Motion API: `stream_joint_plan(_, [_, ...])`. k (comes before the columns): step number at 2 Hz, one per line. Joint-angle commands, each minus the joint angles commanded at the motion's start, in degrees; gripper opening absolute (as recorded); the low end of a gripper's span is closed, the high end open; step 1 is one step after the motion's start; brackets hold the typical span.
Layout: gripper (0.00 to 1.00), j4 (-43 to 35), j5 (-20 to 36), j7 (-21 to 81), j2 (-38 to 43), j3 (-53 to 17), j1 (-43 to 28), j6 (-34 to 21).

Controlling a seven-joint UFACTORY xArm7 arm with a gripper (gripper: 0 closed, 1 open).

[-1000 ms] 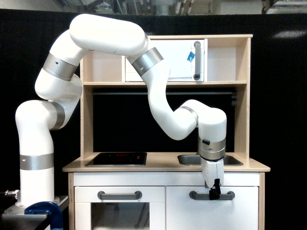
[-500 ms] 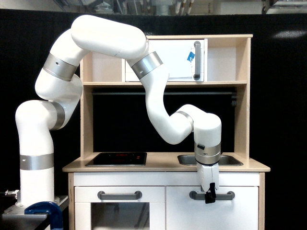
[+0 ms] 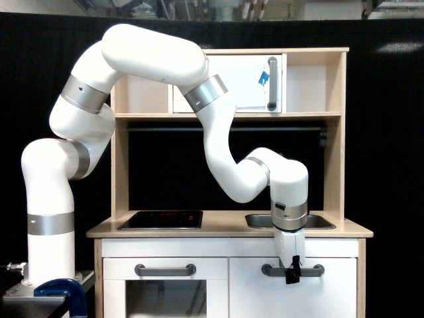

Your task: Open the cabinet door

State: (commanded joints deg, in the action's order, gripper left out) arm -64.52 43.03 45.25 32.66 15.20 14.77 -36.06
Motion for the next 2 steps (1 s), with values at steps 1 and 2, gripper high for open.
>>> stream_joint_plan(1, [1.0, -1.0, -0.5, -1.1, 0.7, 0.4, -0.5, 0.3])
stream_joint_plan(2, [1.0, 0.1, 0.2, 0.0, 1.4, 1.4, 0.0, 2.1])
